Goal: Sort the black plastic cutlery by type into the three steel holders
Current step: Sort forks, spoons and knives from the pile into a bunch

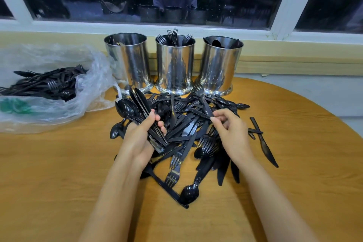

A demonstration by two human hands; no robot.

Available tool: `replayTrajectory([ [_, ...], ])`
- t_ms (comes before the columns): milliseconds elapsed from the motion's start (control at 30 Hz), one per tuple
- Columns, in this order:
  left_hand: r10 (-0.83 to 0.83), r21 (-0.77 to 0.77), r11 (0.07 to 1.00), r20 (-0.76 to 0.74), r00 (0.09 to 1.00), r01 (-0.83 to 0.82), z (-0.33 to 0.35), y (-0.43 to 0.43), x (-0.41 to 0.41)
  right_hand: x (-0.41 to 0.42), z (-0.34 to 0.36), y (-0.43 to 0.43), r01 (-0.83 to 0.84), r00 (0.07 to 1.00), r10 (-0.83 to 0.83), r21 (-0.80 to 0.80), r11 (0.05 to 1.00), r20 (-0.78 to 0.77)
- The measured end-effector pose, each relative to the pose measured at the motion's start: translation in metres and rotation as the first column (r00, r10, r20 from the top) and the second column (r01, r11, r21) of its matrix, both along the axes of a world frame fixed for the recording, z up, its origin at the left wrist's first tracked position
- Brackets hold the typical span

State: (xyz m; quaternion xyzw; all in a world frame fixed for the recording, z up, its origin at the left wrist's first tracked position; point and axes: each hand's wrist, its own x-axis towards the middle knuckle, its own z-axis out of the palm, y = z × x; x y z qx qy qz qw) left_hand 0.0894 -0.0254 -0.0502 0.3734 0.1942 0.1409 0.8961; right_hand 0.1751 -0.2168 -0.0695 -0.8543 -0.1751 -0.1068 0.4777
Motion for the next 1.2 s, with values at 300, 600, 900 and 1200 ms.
replayTrajectory([
  [300, -0.036, 0.108, 0.993, -0.027, 0.999, 0.039, 0.000, -0.022, 0.001, -0.045, 0.023, 0.023, -0.242, 0.884, 0.380, 0.428, 0.871, -0.273],
  [600, -0.031, 0.229, 0.972, -0.106, 0.994, 0.055, -0.003, -0.027, 0.002, -0.061, 0.015, 0.038, -0.261, 0.922, 0.341, 0.357, 0.897, -0.183],
  [900, -0.006, 0.247, 0.969, -0.087, 0.996, 0.027, 0.001, -0.026, 0.000, -0.059, 0.008, 0.039, -0.333, 0.893, 0.403, 0.310, 0.891, -0.200],
  [1200, 0.132, 0.116, 0.984, 0.016, 0.991, -0.133, 0.004, 0.001, -0.002, -0.029, 0.013, 0.010, -0.144, 0.975, 0.174, 0.196, 0.970, -0.142],
])
